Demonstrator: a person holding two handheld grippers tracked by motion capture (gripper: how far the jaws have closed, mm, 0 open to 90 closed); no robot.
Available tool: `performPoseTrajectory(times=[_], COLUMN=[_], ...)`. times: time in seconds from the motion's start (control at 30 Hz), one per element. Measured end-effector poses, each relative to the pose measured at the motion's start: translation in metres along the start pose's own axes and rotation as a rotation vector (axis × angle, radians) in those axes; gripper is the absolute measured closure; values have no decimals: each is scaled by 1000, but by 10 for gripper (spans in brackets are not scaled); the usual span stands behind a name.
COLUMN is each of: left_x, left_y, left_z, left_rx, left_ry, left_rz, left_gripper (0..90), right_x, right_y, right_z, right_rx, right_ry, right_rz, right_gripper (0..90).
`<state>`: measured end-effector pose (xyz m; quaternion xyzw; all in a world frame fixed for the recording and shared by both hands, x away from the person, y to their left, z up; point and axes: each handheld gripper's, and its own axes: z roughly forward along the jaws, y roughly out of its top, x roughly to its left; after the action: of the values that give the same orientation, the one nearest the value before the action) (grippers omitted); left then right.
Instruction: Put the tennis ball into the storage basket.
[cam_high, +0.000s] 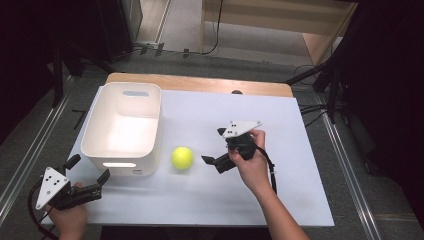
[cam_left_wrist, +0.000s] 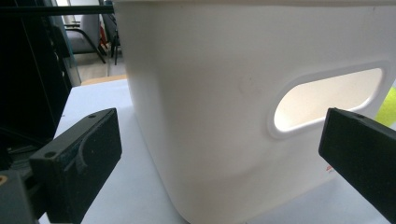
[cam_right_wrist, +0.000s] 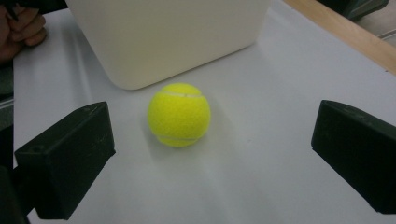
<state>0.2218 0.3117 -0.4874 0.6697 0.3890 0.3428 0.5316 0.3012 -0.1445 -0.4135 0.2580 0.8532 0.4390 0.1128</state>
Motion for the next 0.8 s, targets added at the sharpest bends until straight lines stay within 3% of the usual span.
performPoseTrajectory(times=[0.8], left_x=[0], left_y=[0], left_z=[0], left_rx=[-1], left_ry=[-2], left_rz=[1], left_gripper=[0], right_x=[10], right_y=[23], right_z=[44], right_rx=[201], right_ry=[103], right_rz=[-71], right_gripper=[0])
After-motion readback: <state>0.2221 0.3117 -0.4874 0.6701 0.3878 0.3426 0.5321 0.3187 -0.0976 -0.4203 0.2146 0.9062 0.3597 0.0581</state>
